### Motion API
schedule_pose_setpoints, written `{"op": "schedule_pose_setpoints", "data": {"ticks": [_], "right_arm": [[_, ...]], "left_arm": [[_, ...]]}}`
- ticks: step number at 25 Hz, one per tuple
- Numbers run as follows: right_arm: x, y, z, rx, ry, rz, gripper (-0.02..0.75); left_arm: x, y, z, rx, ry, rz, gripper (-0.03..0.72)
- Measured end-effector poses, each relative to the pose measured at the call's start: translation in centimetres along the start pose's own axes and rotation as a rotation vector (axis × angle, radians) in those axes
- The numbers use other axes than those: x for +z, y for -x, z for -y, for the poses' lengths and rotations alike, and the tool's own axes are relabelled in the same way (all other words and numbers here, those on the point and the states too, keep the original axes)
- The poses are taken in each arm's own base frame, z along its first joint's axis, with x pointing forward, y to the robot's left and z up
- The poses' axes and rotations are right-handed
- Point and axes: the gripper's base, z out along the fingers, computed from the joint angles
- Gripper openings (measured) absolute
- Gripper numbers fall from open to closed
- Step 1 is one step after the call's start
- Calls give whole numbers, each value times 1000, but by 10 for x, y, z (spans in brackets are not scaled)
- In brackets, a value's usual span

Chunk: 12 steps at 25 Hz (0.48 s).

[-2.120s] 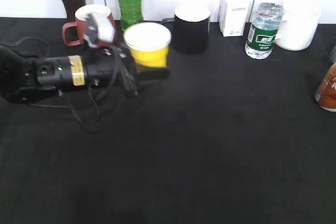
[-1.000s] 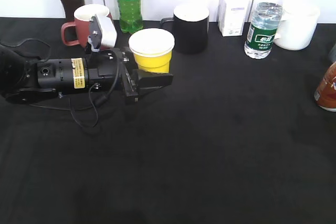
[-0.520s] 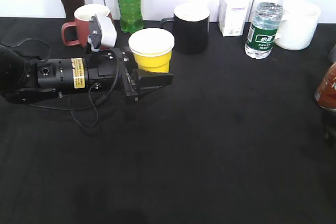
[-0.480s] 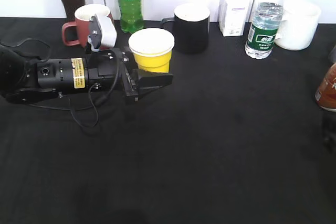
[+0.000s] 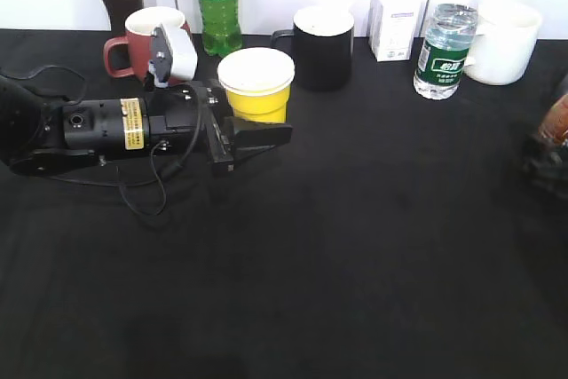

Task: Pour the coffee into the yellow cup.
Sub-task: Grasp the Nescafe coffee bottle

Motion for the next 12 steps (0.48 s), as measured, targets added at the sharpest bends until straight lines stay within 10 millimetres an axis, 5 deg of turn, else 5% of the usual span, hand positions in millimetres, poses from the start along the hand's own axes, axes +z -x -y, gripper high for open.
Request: {"op": "schedule_pose_setpoints", "data": {"ticks": [5, 8, 12], "right_arm": [[22, 7, 0, 14, -19, 50, 608], [23, 7, 0, 14, -25, 50, 538], [23, 7, 0, 14, -27, 51, 536]], "left_arm": [[0, 0, 0, 0, 0, 0, 483], [0, 0, 0, 0, 0, 0, 483], [0, 0, 0, 0, 0, 0, 483]]}}
